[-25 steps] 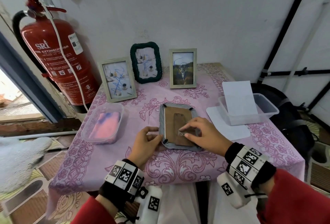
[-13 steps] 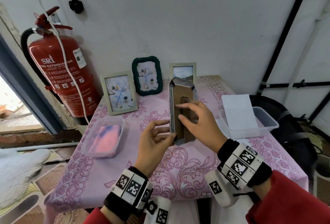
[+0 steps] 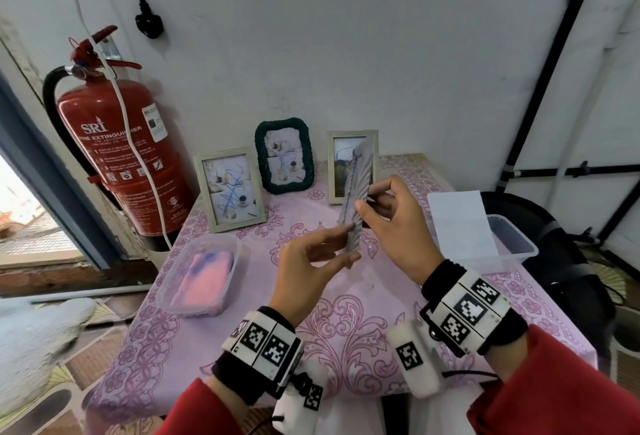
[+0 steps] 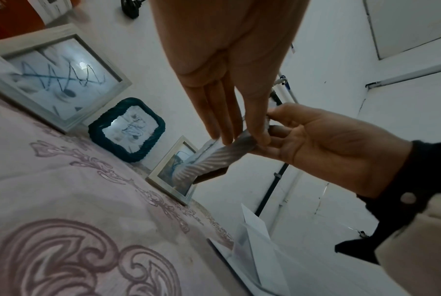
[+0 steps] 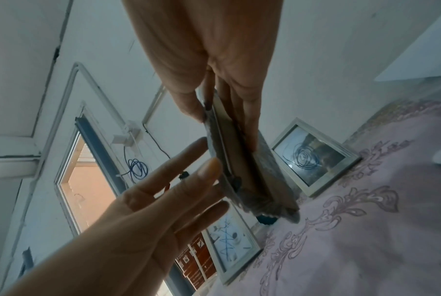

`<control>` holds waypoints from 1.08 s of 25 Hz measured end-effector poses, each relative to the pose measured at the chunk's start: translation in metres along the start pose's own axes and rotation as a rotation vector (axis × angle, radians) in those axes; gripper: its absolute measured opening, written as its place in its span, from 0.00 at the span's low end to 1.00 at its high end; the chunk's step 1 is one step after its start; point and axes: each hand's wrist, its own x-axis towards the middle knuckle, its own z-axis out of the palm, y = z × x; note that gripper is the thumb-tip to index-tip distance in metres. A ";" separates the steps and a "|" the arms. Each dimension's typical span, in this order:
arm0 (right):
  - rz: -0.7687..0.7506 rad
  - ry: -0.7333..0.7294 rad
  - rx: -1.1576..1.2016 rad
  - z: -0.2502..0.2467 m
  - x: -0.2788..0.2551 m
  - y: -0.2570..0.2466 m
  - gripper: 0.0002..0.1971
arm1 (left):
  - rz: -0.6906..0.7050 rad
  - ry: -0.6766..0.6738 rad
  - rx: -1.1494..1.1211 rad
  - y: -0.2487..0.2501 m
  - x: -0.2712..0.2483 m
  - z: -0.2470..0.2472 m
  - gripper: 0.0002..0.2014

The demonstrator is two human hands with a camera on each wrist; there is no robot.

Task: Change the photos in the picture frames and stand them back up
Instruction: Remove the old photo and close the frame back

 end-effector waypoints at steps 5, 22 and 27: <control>0.123 0.066 0.199 -0.011 -0.003 0.003 0.08 | -0.036 0.096 0.139 -0.011 0.005 -0.008 0.21; 0.381 -0.040 0.269 0.006 -0.039 0.060 0.25 | -0.308 0.208 -0.167 -0.048 -0.008 -0.029 0.20; 0.387 -0.129 0.057 0.011 -0.047 0.080 0.33 | -0.357 0.202 -0.067 -0.060 -0.015 -0.037 0.23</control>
